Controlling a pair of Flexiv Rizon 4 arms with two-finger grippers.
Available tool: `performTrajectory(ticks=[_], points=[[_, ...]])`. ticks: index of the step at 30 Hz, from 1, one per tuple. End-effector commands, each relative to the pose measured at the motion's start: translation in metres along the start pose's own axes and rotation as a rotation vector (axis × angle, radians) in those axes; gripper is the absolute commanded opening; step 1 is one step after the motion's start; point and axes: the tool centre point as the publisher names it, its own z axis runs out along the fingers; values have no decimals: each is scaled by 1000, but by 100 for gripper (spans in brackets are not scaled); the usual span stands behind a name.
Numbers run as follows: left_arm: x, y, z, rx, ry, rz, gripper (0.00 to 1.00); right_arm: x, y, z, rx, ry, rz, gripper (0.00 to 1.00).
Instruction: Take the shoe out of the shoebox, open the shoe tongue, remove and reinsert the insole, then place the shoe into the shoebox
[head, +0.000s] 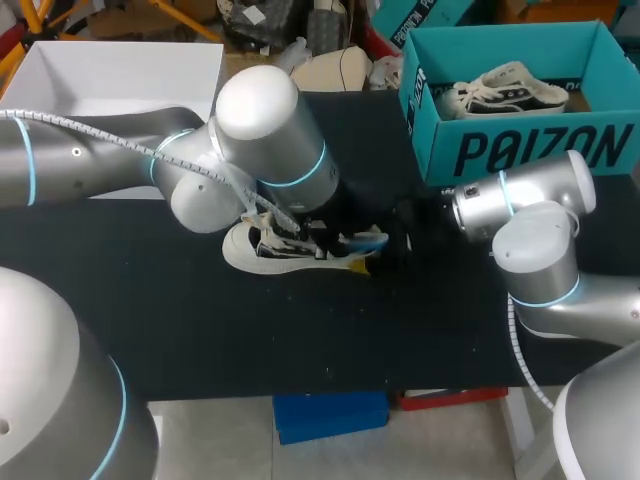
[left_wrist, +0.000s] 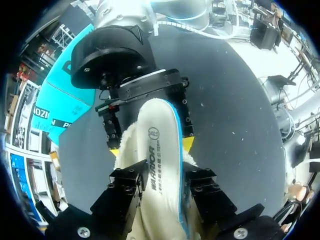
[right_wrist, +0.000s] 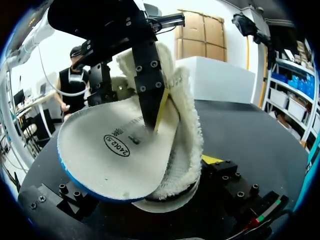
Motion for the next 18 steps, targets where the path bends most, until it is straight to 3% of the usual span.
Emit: performTrajectory(ticks=[1,7,9,18], points=[[0,-6,9,5,-10,-13,36,0,-2,2,1,0,2,0],[-2,-10,9,16,-22,-28,21,0,-2,2,1,0,2,0],[-2,-9,8,17,-25,-37,0,0,-2,2,1,0,2,0],[14,-6,-24,95,-15,-30,0,0,-2,2,1,0,2,0]])
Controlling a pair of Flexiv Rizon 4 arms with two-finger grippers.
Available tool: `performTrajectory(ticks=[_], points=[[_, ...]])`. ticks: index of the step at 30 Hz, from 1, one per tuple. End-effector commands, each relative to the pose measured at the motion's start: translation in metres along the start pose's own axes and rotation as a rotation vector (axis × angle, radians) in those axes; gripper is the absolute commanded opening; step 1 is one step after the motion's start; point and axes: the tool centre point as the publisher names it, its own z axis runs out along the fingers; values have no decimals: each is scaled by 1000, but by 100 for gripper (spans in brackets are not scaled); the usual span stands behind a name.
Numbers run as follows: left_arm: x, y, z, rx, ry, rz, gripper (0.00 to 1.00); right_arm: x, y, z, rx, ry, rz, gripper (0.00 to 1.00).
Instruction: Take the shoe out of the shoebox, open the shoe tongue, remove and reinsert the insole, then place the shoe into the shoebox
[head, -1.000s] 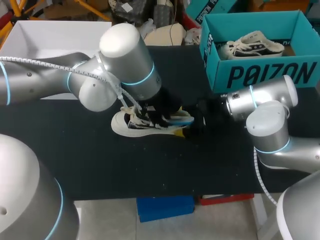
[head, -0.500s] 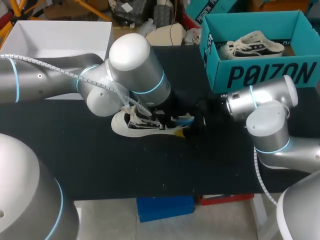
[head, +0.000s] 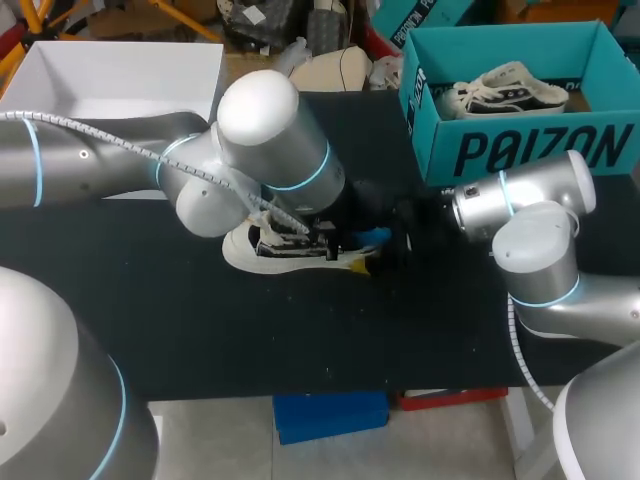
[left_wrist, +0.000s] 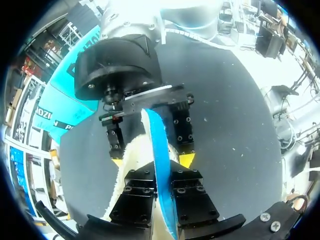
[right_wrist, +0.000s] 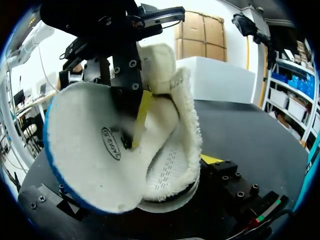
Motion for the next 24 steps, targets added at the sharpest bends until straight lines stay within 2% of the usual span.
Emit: performTrajectory(ticks=[1,6,14,20,24], points=[[14,13,-26,49,-6,10,0,0,-2,2,2,0,1,0],[25,12,-59,126,4,-34,0,0,-2,2,2,0,1,0],[26,-26,-124,330,35,-130,0,0,-2,2,2,0,1,0],[24,-57,-193,516,61,-225,0,0,-2,2,2,0,1,0],[22,-69,-245,667,134,-324,0,0,-2,2,2,0,1,0]])
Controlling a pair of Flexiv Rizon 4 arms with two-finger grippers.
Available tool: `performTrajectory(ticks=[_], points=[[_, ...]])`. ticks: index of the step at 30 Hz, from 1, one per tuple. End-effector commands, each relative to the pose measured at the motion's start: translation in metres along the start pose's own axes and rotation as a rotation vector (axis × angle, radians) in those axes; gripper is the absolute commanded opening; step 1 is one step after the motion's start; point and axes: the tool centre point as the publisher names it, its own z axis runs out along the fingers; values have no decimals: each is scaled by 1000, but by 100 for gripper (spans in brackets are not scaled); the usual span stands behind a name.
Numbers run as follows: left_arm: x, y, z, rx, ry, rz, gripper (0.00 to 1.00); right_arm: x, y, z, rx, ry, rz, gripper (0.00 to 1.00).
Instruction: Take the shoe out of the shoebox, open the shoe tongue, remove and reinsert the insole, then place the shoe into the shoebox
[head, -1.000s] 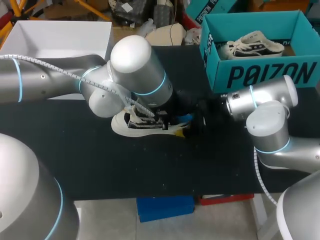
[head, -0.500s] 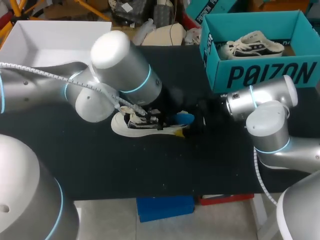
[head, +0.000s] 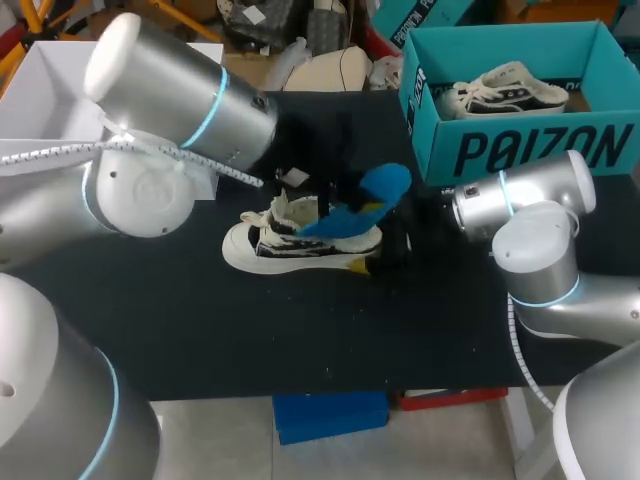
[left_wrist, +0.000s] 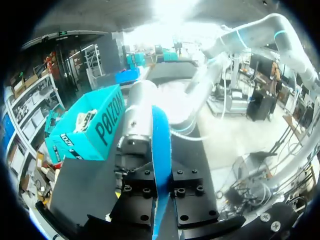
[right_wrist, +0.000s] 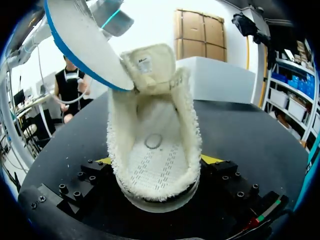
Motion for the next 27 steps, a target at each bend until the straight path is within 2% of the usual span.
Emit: performTrajectory(ticks=[1,5,8,27], points=[[10,-28,-90,171,67,-112,0,0,-3,2,2,0,1,0],[16,-55,-125,288,135,-209,0,0,-3,2,2,0,1,0],[19,-68,-145,289,217,-250,0,0,-3,2,2,0,1,0],[19,-68,-145,289,217,-250,0,0,-3,2,2,0,1,0]])
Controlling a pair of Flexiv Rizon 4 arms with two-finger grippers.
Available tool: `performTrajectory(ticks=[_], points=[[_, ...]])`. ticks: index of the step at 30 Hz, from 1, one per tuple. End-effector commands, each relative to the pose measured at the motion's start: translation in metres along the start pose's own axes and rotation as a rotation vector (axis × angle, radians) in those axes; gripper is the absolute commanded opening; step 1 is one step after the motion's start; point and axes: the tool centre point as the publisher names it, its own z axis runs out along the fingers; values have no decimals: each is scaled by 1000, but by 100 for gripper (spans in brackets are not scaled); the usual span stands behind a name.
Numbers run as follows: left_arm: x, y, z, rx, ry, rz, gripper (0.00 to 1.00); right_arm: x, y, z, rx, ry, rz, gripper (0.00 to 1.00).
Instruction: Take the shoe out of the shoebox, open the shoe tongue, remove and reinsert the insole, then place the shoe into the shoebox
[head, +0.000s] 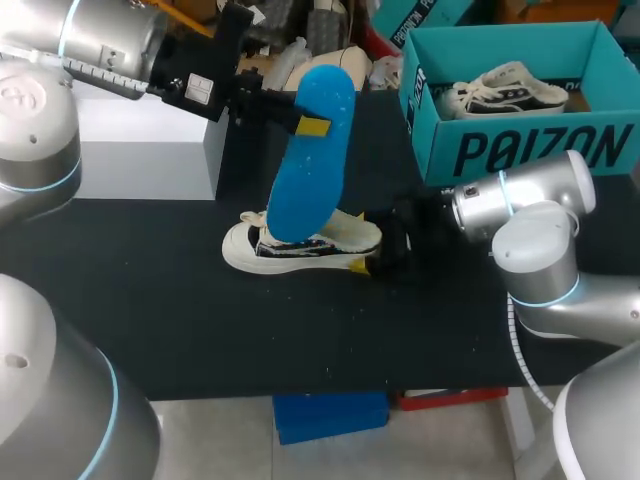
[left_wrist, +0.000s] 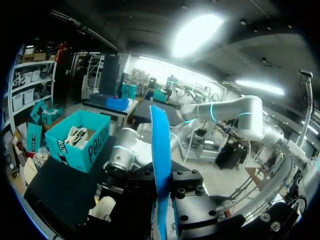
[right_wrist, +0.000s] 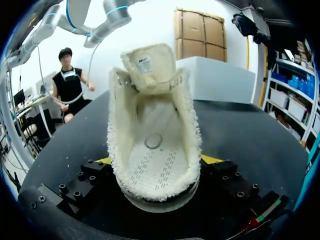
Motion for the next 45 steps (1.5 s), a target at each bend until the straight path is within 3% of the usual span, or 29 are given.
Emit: performTrajectory(ticks=[1,2,4,11,21,33,38,45], points=[[1,1,-1,1,-2,2,0,0,-3,2,2,0,1,0],[1,1,-1,1,-2,2,0,0,-3,2,2,0,1,0],[9,-8,0,85,31,-52,0,0,-3,2,2,0,1,0],[35,-53,4,235,97,-115,0,0,-3,2,2,0,1,0],[69,-100,4,184,70,-127,0,0,-3,2,2,0,1,0],[110,-134,-5,220,147,-123,0,0,-3,2,2,0,1,0],[119,-150,-12,257,99,-67,0,0,-3,2,2,0,1,0],[119,-150,-12,257,99,-67,0,0,-3,2,2,0,1,0]])
